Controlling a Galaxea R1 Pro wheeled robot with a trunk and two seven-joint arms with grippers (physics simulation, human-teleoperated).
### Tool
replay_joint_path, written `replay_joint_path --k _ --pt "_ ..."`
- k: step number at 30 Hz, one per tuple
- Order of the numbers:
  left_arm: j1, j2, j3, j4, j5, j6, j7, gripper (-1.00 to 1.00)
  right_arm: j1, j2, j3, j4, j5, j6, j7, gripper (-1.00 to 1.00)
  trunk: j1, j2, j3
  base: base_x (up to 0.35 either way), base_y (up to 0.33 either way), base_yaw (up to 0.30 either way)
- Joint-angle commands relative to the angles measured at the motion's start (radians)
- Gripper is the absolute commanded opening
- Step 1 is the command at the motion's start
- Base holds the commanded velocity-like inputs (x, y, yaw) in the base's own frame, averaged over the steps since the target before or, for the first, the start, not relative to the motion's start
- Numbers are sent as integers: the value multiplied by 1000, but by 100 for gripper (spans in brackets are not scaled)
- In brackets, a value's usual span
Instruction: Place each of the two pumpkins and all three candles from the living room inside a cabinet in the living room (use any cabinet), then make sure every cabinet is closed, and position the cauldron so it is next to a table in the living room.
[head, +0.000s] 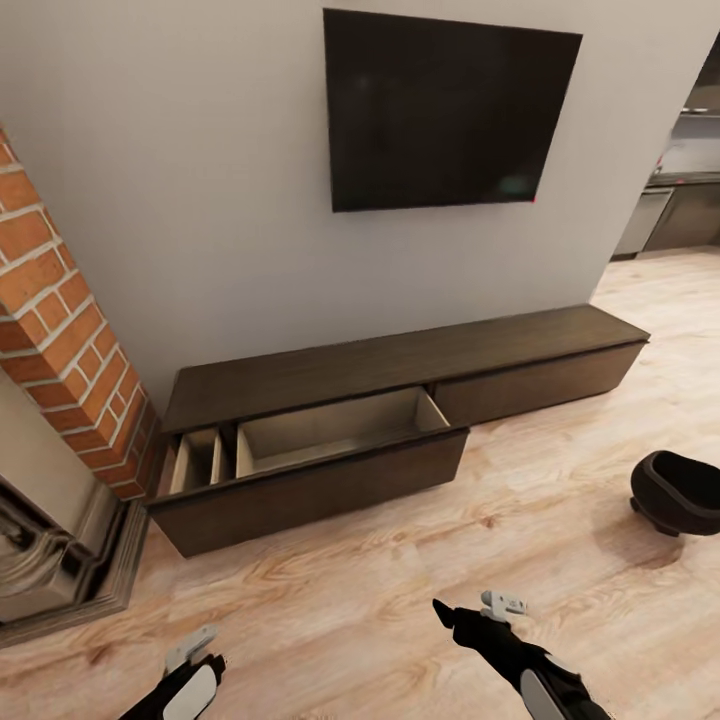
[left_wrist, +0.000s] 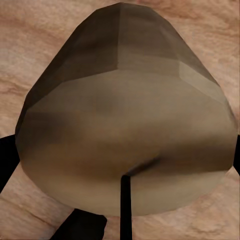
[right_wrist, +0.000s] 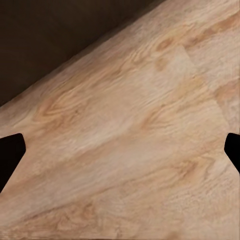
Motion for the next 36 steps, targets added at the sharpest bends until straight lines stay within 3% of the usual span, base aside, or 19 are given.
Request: replay_joint_path --k 1,6,10,36 --pt "0 1 -8 -2 3 4 7 -100 0 3 1 0 1 3 -1 100 0 0 -1 0 0 282" --pt "-1 1 -8 -1 4 0 7 -100 0 27 0 54 78 -9 -3 100 0 0 -3 0 0 282" --pt "-1 1 -8 0 3 0 7 -100 0 33 0 108 102 -35 -2 100 0 0 -5 0 0 282" --pt "-1 3 -8 17 -6 -26 7 -100 0 35 0 129 109 -45 -3 100 0 0 -21 0 0 278"
